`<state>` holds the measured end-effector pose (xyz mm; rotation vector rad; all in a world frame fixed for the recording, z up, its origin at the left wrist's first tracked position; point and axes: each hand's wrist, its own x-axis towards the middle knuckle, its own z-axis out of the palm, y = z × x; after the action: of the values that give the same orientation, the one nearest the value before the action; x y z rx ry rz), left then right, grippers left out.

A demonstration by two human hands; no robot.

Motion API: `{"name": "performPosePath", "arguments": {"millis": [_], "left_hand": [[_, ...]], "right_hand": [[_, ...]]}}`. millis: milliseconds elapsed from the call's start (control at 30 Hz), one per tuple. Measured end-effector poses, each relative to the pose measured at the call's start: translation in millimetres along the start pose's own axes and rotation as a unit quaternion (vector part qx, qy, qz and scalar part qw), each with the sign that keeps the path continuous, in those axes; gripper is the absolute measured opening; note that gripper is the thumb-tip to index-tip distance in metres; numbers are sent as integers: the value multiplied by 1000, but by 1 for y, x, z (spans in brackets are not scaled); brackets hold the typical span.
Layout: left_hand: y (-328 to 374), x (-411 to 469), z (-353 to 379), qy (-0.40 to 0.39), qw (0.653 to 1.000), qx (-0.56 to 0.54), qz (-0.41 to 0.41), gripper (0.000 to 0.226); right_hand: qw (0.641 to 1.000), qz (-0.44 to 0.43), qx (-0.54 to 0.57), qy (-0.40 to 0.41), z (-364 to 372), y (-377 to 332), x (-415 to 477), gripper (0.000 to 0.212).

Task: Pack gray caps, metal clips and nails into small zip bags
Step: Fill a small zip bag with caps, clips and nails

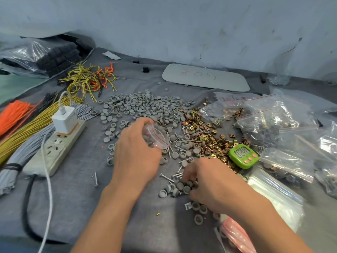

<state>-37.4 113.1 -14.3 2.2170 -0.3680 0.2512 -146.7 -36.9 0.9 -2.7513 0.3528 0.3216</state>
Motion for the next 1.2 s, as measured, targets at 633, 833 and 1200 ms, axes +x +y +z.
{"name": "performPosePath", "arguments": {"millis": [633, 833, 1200], "left_hand": [[7, -10, 10, -40, 998, 36, 28, 54], [14, -15, 12, -83, 995, 18, 49, 60], [31, -21, 16, -107, 987, -108, 44, 46]], "right_hand": [[986, 66, 95, 123, -16, 17, 2, 34], [885, 4, 361, 294, -23, 5, 1, 16], [846, -107, 421, 309, -21, -18, 16, 18]]}}
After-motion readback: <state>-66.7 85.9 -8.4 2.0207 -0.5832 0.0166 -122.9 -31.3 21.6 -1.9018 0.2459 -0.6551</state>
